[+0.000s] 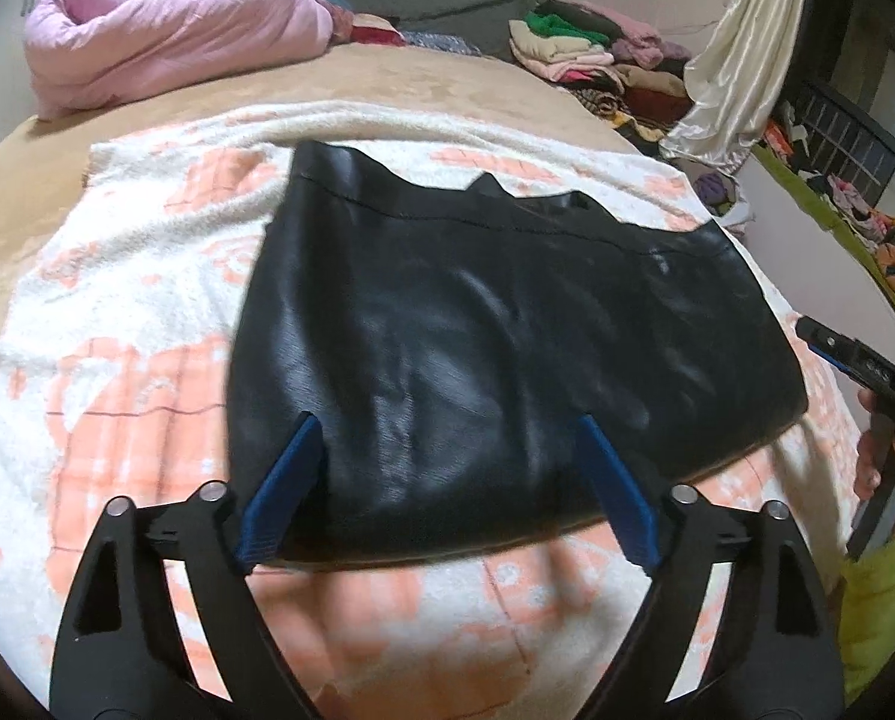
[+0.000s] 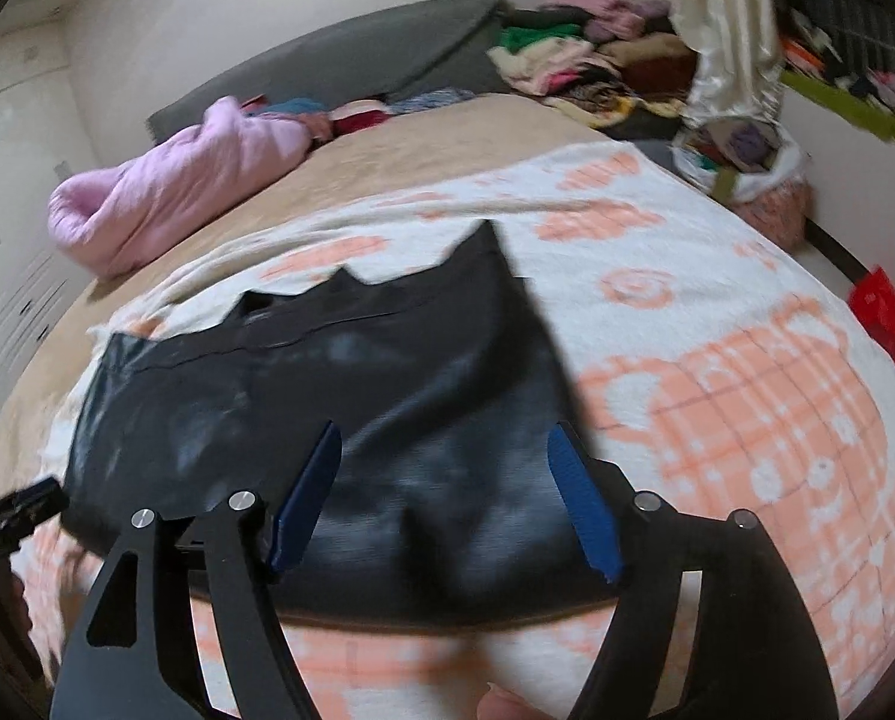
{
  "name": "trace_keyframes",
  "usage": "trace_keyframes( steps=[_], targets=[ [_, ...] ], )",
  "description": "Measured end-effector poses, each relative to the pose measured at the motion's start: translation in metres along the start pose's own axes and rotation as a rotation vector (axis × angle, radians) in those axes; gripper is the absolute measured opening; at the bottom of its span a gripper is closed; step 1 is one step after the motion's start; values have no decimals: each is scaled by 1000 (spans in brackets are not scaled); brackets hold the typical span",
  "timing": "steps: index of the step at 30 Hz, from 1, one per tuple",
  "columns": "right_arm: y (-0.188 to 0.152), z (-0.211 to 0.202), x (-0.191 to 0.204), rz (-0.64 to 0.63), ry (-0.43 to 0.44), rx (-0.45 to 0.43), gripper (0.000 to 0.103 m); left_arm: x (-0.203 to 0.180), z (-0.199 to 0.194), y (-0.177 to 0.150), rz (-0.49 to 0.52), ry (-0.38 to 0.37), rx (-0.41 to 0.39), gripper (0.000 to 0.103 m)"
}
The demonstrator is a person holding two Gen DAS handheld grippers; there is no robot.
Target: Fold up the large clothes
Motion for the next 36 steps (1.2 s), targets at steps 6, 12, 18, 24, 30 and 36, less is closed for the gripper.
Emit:
trace_keyframes(
  steps=[6,12,18,24,30,36],
  targets=[
    [-13,7,57,-114,79,26,70,15,-4,6,-14,55,-20,88],
    [-31,16,104,-191,140,59,68,27,-8,12,-30,98,-32,93],
    [-51,23,141,-260,188,90,64,41,-8,14,-50,130,-31,93],
    [-59,29,154,-267,188,105,64,53,-4,17,-66,162,-31,93],
    [-76,50,152,-263,136,192,61,63,15,25,-104,134,4,93],
    [-86,64,146,-219,162,213,61,67,54,41,-97,96,88,93]
  ],
)
Point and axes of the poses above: each gripper's, at about its wrist camera, not at the fingertips, and z roughly the way its jaws point, x to its left, y to its top, the point moved 6 cm from there along z, roughly the way its jaws point, and after that the axes turned 3 degrees about -x, right-handed, at the moved point
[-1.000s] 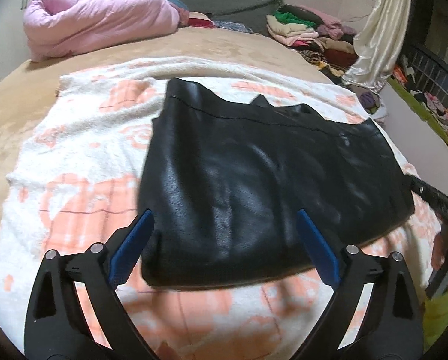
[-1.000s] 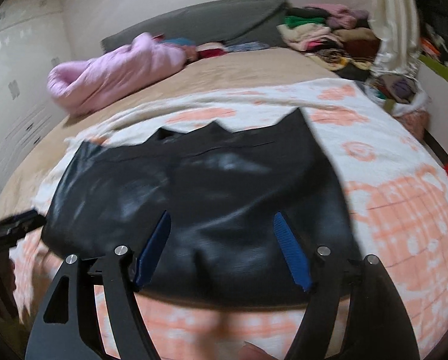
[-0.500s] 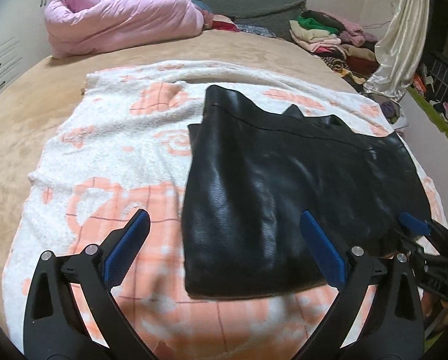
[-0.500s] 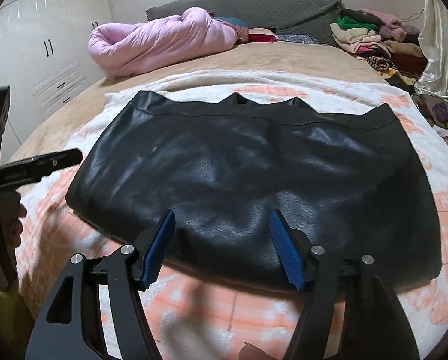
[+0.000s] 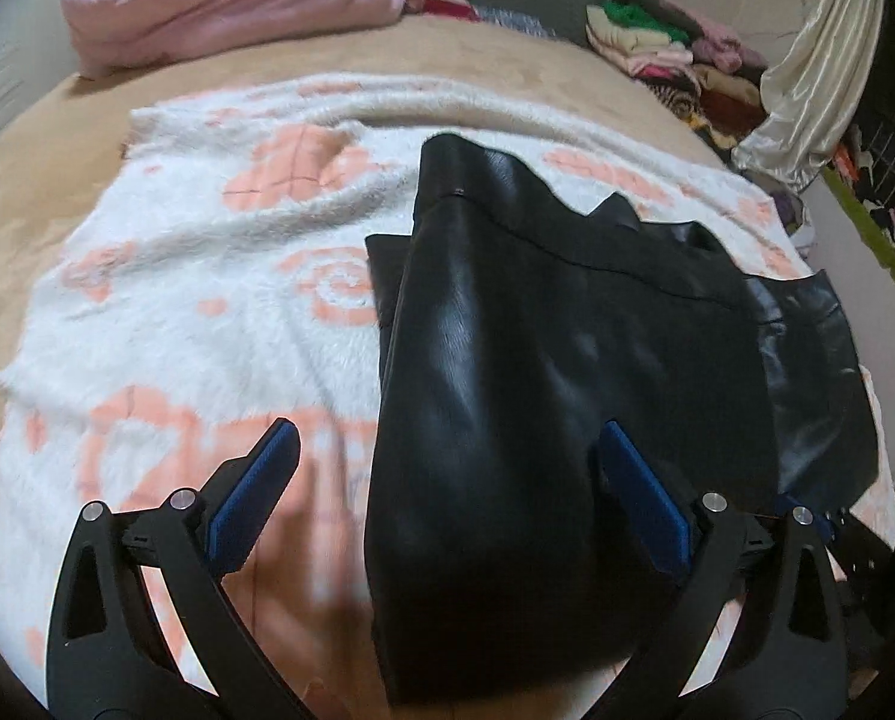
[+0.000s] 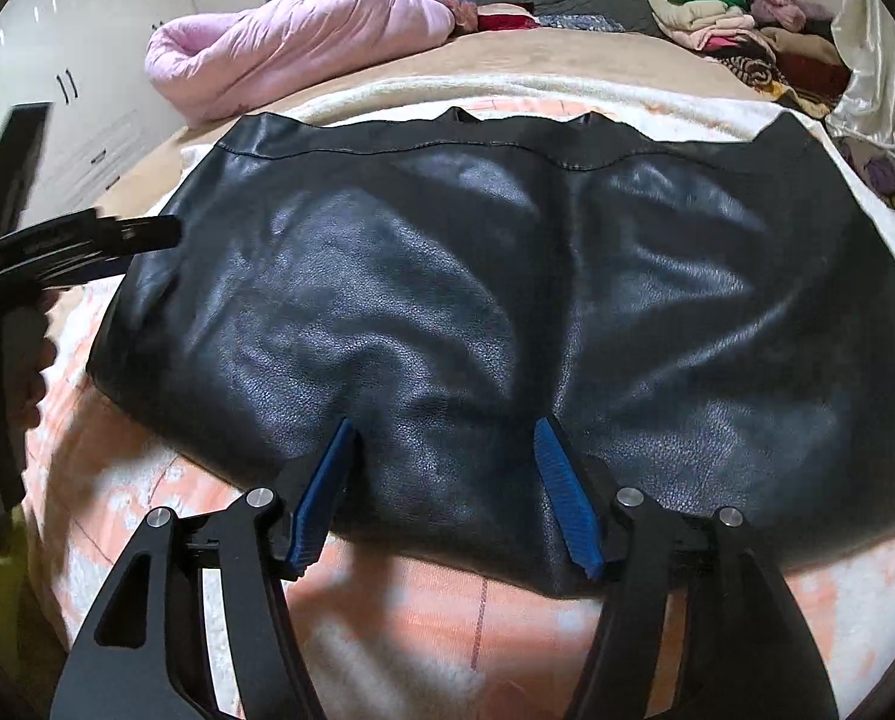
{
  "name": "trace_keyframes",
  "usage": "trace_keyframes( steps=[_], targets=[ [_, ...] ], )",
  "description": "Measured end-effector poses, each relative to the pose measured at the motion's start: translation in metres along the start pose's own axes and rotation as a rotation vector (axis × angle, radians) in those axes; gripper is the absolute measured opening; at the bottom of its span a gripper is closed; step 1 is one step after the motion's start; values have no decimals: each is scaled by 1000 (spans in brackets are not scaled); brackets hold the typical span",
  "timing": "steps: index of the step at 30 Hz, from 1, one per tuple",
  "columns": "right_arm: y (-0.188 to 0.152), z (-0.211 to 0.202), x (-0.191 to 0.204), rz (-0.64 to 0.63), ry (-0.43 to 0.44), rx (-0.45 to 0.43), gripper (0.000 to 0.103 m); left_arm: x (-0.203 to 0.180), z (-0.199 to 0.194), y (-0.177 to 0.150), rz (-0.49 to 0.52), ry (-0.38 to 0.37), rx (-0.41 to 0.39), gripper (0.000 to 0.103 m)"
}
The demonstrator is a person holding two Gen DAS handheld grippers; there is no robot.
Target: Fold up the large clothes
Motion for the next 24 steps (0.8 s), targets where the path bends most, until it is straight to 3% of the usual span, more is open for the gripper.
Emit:
trace_keyframes(
  steps=[5,7,8,10,14,20,24],
  targets=[
    [1,-4,2,1,3,-13,61,3,32,-6,-72,-76,62,93],
    [8,-11,3,-2,12,-23,60,3,31,-7,-85,-109,52,78],
    [15,-16,2,3,21,-37,57,0,30,-8,-96,-142,54,64],
    [36,-26,-1,22,29,-86,45,-3,26,-8,-83,-133,45,61],
    [76,-19,-13,57,-16,-108,41,-7,23,-10,-74,-124,33,57],
    [125,30,-23,141,-30,-44,36,-4,22,-9,-78,-137,35,57],
    [125,80,-36,173,-86,77,33,0,19,-9,-84,-146,33,57]
  ],
)
Point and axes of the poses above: each gripper's, at about its wrist camera, not at the fingertips, and z roughly the way its jaws point, x to its left, y to its top, the point moved 6 cm from there along z, roughly the way its jaws point, and after that the axes turned 3 degrees about -x, right-handed, at the moved point
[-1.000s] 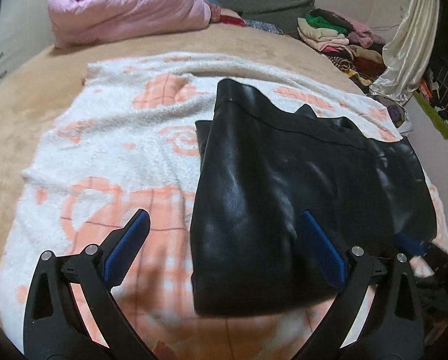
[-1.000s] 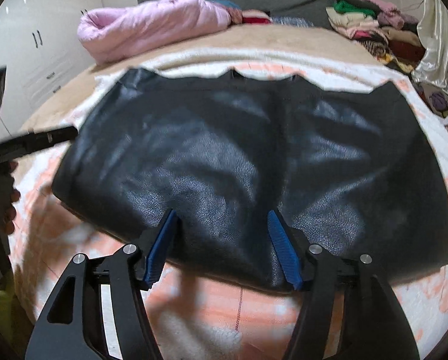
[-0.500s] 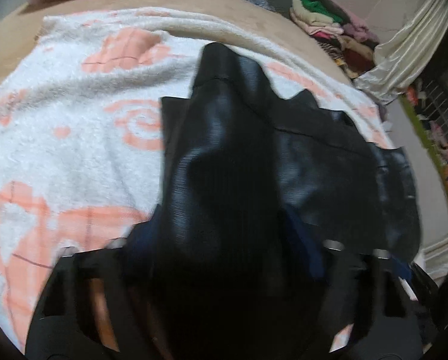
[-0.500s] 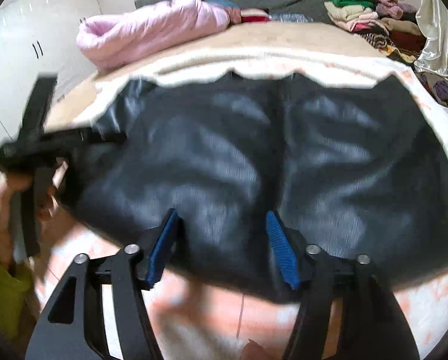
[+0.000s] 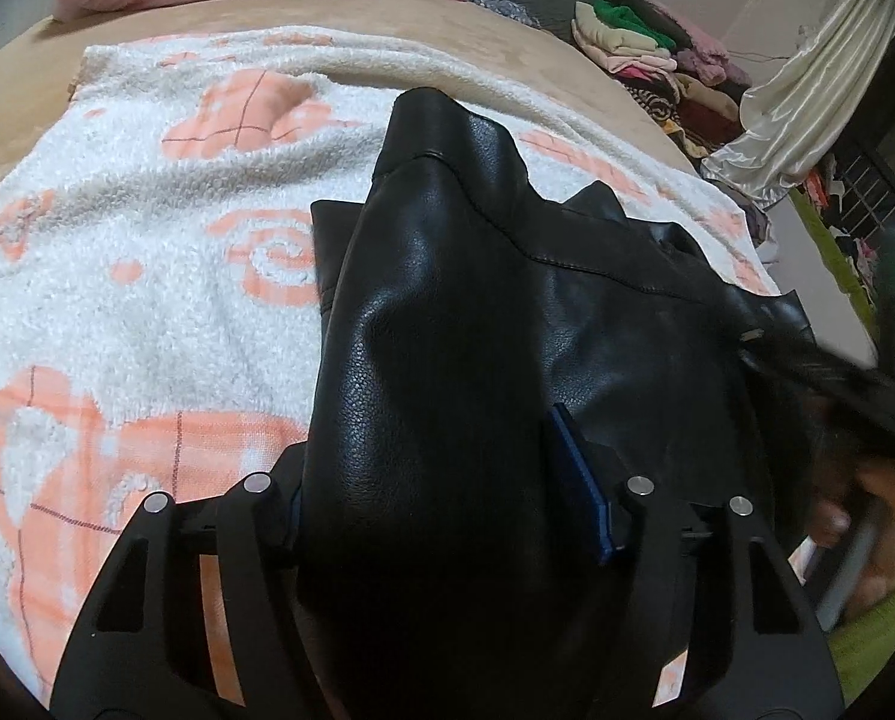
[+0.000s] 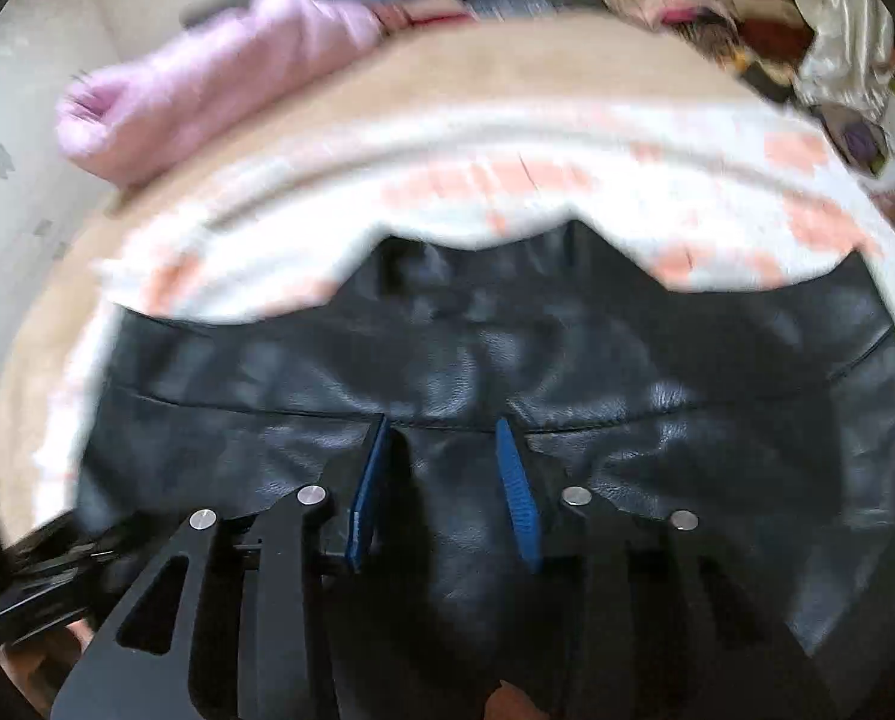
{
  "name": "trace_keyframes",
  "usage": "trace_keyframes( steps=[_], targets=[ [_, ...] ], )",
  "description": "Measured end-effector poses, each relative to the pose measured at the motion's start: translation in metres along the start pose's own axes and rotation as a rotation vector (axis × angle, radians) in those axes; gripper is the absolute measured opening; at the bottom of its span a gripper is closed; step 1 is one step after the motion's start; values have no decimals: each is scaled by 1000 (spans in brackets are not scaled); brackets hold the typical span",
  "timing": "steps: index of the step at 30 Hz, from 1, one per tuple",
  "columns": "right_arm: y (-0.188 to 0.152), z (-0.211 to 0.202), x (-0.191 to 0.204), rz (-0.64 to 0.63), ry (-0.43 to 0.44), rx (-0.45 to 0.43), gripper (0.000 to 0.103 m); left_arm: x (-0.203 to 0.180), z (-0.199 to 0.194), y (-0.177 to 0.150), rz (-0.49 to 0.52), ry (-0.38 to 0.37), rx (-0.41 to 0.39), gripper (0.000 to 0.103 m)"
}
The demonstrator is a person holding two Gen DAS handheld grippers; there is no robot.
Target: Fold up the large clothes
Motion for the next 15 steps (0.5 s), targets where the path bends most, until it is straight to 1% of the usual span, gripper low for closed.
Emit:
trace_keyframes(
  steps=[1,2,4,6,8,10,12,13,15],
  targets=[
    [-3,10,-2,17,-2,12,34,0,-1,1,2,1,-3,56],
    [-6,15,-3,10,-15,4,34,1,-2,1,4,1,-5,55],
    [-10,14,1,-28,-44,-18,33,0,-3,2,1,4,-7,55],
    [-9,9,3,-41,-41,-18,33,0,-3,3,-4,1,-5,55],
    [-10,-9,3,-27,-15,-35,34,2,-5,4,-14,-8,-3,55],
    [-15,-34,10,-55,11,-100,35,2,-6,4,-20,-14,-2,55],
    [-28,-56,19,-96,25,-145,35,3,-6,4,-21,-13,-2,55],
    [-36,-64,20,-98,34,-156,35,3,-6,4,-21,-14,-3,55],
    [-53,-69,19,-78,48,-143,35,3,-7,4,-24,-14,-5,55]
  ],
)
Point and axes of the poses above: each gripper's, at about its wrist camera, not at the fingertips, and z roughly the way its jaws point, x to its left, y to its top, the point moved 6 cm from there along z, roughly the way its jaws point, and after that the axes turned 3 degrees about -x, right-handed, at the moved point
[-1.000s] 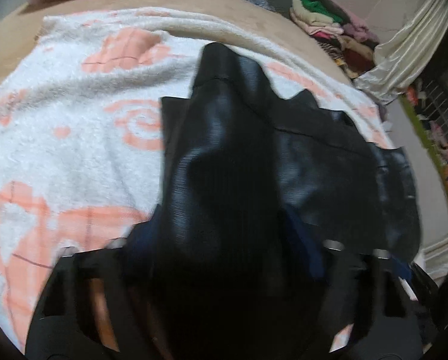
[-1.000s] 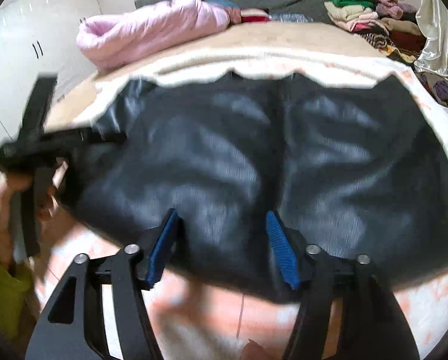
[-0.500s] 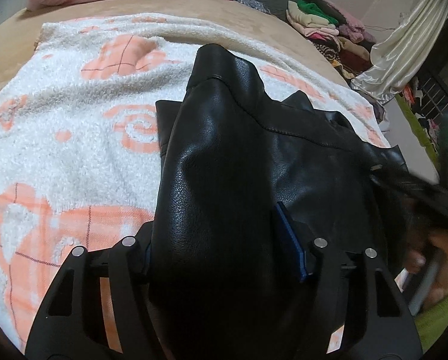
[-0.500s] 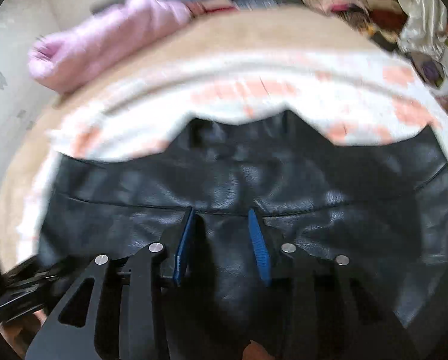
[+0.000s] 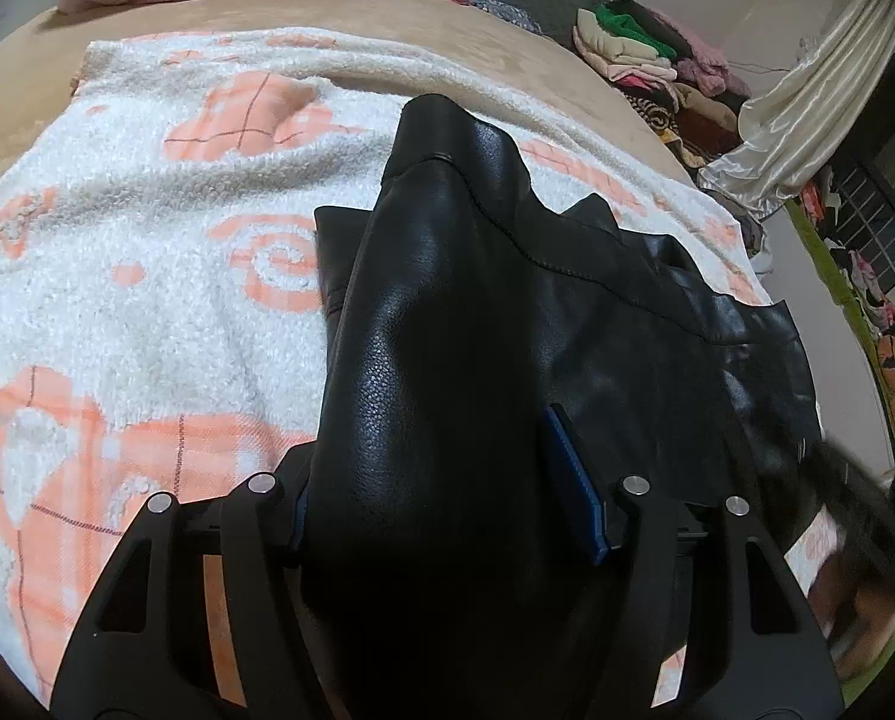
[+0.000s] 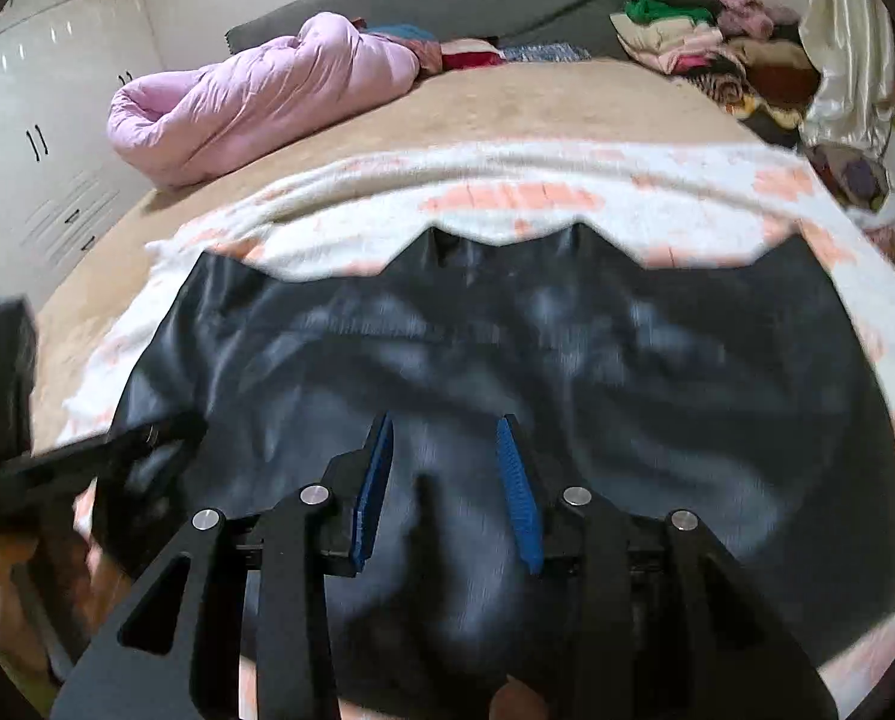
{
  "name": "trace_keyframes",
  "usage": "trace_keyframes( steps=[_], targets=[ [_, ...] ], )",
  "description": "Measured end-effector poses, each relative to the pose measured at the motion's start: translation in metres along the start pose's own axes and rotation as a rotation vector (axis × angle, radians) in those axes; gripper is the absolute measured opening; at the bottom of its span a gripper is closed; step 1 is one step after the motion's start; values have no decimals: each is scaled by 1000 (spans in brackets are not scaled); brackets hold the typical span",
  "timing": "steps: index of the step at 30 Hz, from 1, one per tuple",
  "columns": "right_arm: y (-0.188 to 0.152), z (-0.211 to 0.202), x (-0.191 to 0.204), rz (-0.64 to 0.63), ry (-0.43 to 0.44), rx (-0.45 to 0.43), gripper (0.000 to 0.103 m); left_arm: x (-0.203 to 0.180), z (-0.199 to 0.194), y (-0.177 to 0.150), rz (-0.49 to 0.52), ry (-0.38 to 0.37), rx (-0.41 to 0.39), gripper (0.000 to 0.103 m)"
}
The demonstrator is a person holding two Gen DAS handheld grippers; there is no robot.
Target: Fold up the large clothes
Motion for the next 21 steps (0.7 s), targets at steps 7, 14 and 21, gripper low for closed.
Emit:
trace_keyframes(
  steps=[7,14,21],
  targets=[
    [-43,17,3,-19,-1,68,36,0,-2,3,10,15,-7,55],
    [-48,-33,92,-359,133,-91,74,22,-21,22,-40,44,-71,56],
    [-96,-15,173,-770,94,-70,82,35,-27,27,-89,38,-77,61]
  ],
)
Point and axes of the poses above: each gripper's, at about its wrist camera, not at the fingertips, and z roughly the way its jaws point, x to its left, y to its top, the point moved 6 cm from there along z, roughly the way its jaws point, and after that the axes turned 3 degrees about -x, right-handed, at the moved point
